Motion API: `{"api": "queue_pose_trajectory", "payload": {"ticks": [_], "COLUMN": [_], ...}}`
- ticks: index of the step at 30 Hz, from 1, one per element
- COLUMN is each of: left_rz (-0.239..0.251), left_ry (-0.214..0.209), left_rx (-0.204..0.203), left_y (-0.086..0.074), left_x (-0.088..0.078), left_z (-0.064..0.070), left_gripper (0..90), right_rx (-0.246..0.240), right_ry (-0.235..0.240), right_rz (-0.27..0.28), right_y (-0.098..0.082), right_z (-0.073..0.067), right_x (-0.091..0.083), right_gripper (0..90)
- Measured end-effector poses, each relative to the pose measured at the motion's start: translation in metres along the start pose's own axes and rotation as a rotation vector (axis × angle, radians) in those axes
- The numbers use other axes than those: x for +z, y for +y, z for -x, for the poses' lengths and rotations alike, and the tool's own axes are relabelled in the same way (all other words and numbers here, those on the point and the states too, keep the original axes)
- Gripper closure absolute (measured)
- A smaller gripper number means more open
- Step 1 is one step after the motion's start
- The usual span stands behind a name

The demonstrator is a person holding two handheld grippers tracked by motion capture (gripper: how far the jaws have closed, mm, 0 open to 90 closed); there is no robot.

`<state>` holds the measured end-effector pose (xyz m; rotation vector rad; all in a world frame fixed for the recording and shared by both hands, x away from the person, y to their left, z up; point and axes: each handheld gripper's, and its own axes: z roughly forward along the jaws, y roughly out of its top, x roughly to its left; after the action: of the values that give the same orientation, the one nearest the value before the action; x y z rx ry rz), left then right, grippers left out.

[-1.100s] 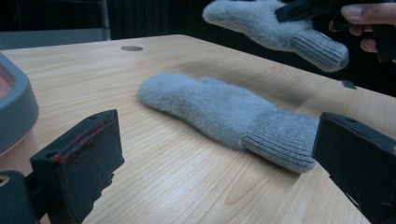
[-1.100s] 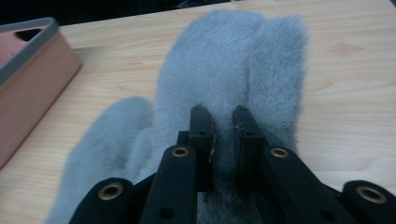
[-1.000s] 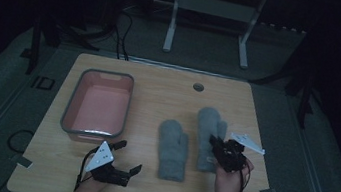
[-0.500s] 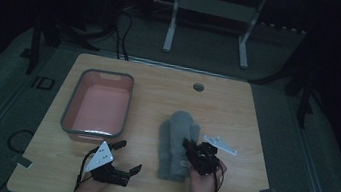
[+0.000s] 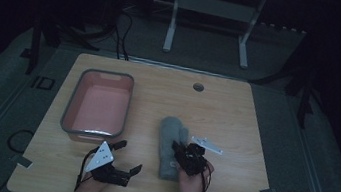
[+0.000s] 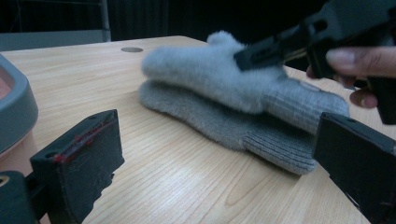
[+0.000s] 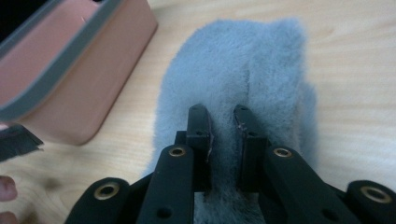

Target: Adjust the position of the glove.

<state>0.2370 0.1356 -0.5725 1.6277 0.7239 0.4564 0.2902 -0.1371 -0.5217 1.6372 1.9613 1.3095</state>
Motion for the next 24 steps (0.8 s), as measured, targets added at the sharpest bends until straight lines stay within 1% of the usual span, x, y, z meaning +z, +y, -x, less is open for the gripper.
{"api": "queue_pose_trajectory", "payload": {"ticks": [1,2,4,5,7,9,11,12,15,17,18,19,20,21,22,23,24], "left_rz": [0.0,-0.001,-0.003,-0.004,-0.004,-0.002,0.007,0.012,0.013,0.016,0.013,0.009,0.005,0.0,-0.005,-0.015,-0.023], "left_ry": [0.0,0.001,0.003,0.003,0.004,0.006,0.011,0.009,0.007,0.009,0.01,0.012,0.019,0.027,0.025,0.03,0.034], "left_rx": [0.0,0.001,0.002,0.002,0.004,0.006,0.018,0.018,0.018,0.019,0.018,0.02,0.03,0.036,0.037,0.037,0.032], "left_y": [0.0,0.0,0.0,0.0,0.0,0.0,0.0,0.0,0.001,0.002,0.003,0.003,0.004,0.004,0.004,0.004,0.005], "left_x": [0.0,0.0,0.0,0.0,0.0,0.0,-0.001,-0.001,0.0,-0.001,-0.001,-0.002,-0.002,-0.002,-0.001,-0.001,0.0], "left_z": [0.0,0.0,0.0,0.0,0.0,0.001,0.001,0.002,0.001,0.002,0.002,0.002,0.003,0.004,0.004,0.004,0.005], "left_gripper": [2.1,2.1,2.0,2.0,2.1,2.1,2.1,2.1,2.1,2.1,2.1,2.1,2.1,2.1,2.1,2.1,2.1], "right_rx": [-0.005,-0.009,0.0,-0.005,-0.009,-0.001,0.009,0.0,-0.051,-0.09,-0.105,-0.12,-0.148,-0.184,-0.213,-0.209,-0.22], "right_ry": [-0.008,-0.007,0.0,0.001,0.002,0.01,0.024,0.03,0.052,0.056,0.062,0.063,0.054,0.038,0.033,0.044,0.056], "right_rz": [-0.006,-0.016,-0.03,-0.033,-0.033,-0.033,-0.021,-0.021,-0.027,-0.022,-0.007,0.008,0.012,0.021,0.026,0.008,-0.005], "right_y": [-0.002,-0.005,-0.009,-0.01,-0.009,-0.007,-0.004,-0.003,0.004,0.01,0.014,0.018,0.023,0.028,0.032,0.037,0.042], "right_z": [0.0,0.001,0.002,0.002,0.003,0.004,0.006,0.006,0.006,0.007,0.009,0.011,0.013,0.016,0.019,0.022,0.024], "right_x": [0.003,0.005,0.009,0.01,0.01,0.009,0.007,0.005,0.001,-0.002,-0.004,-0.007,-0.009,-0.012,-0.014,-0.015,-0.017], "right_gripper": [78.0,77.2,75.4,74.2,72.2,68.6,65.3,62.6,53.5,49.1,46.3,45.0,44.6,41.4,41.6,42.1,41.6]}}
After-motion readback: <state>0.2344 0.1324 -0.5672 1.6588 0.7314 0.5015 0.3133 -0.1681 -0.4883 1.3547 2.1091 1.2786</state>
